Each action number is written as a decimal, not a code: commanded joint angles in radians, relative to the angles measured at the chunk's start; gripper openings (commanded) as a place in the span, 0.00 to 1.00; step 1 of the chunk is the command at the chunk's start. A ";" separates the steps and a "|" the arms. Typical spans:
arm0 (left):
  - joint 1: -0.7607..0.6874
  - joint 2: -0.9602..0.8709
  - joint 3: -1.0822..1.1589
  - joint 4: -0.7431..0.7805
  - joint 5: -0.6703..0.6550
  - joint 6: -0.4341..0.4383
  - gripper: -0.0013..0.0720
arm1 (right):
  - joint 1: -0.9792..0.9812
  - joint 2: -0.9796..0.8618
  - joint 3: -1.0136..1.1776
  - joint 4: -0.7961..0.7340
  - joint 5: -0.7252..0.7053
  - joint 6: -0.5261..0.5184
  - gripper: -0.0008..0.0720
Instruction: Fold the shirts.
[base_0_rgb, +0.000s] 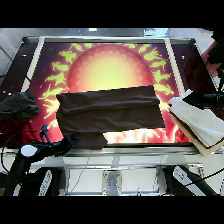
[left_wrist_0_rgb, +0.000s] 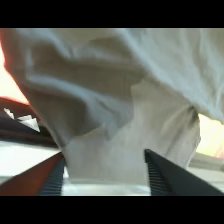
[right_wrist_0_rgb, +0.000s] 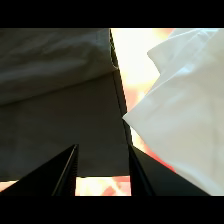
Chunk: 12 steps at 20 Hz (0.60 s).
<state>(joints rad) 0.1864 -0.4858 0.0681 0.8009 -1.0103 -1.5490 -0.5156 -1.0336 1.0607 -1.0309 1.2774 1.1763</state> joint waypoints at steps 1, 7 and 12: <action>0.000 0.000 -0.010 -0.021 -0.029 0.013 0.55 | -0.001 0.001 0.000 0.000 0.000 0.001 0.54; 0.000 0.001 -0.051 -0.095 0.014 0.055 0.09 | -0.001 0.001 0.000 0.012 0.005 0.001 0.54; 0.000 0.001 -0.037 -0.328 0.005 0.185 0.04 | -0.001 0.001 -0.051 0.000 0.084 0.002 0.54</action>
<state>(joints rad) 0.1864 -0.4858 0.0223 0.6094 -1.0111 -1.4406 -0.5156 -1.0332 1.0428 -1.0206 1.3064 1.1767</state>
